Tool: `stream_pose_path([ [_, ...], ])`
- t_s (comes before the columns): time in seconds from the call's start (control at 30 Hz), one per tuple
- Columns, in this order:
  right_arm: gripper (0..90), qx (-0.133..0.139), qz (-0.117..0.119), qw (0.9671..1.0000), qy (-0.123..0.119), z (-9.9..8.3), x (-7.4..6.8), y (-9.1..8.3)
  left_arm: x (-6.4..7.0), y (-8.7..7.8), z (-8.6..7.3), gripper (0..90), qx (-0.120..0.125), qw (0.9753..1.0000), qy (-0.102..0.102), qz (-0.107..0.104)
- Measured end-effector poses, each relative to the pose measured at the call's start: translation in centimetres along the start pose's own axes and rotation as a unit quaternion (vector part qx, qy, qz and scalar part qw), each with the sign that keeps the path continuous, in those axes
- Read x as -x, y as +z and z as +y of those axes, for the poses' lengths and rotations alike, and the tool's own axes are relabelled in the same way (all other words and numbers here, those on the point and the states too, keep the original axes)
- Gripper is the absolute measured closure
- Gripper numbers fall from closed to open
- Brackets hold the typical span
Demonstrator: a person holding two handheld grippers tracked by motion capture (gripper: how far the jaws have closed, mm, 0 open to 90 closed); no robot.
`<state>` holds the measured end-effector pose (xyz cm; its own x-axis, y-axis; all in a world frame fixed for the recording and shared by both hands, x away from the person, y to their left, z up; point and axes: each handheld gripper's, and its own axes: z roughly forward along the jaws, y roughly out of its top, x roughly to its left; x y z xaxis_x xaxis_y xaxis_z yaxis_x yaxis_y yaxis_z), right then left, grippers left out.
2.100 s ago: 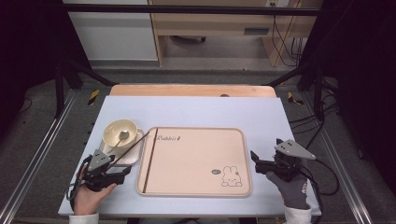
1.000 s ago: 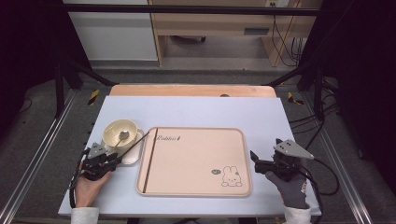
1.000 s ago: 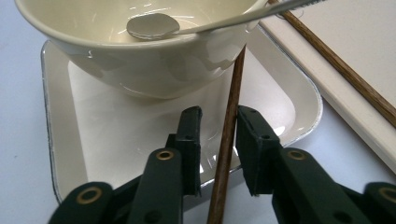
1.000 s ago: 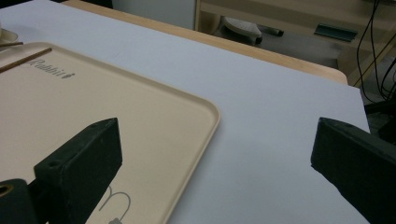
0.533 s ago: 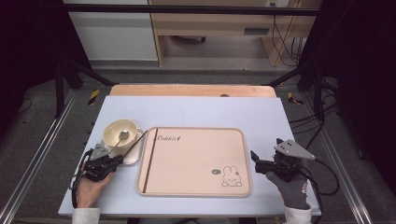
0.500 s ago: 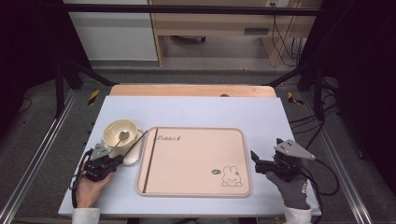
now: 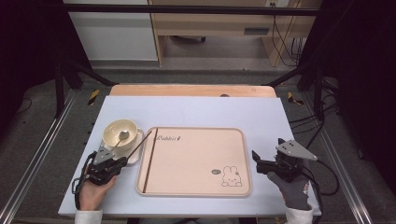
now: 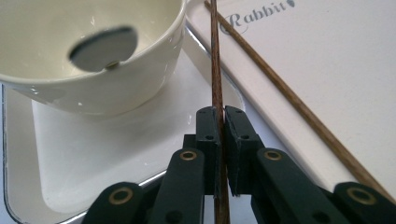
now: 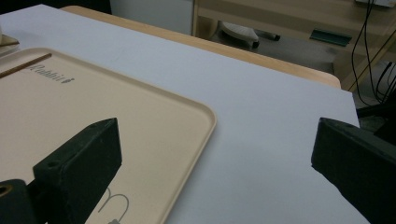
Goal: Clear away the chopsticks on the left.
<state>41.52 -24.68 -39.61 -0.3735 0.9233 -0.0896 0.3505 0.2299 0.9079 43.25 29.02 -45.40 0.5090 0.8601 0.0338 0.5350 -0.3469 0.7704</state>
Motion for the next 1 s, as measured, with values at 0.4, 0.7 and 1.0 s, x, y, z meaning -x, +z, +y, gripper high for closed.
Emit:
stream_pose_path([
  [0.4,1.7,0.002,-0.001,1.0,0.002,0.0,0.1,-0.2,2.9,-1.2,0.7,84.8,0.042,0.9991,-0.009,0.001],
  [0.7,1.7,0.003,-0.002,1.0,0.004,0.1,0.2,-0.3,5.0,-0.9,1.1,84.7,0.047,0.9989,-0.005,0.001],
  [1.0,1.6,0.001,-0.003,1.0,0.004,0.1,0.2,-0.3,7.4,-0.4,1.6,84.7,0.057,0.9982,-0.016,0.01],
])
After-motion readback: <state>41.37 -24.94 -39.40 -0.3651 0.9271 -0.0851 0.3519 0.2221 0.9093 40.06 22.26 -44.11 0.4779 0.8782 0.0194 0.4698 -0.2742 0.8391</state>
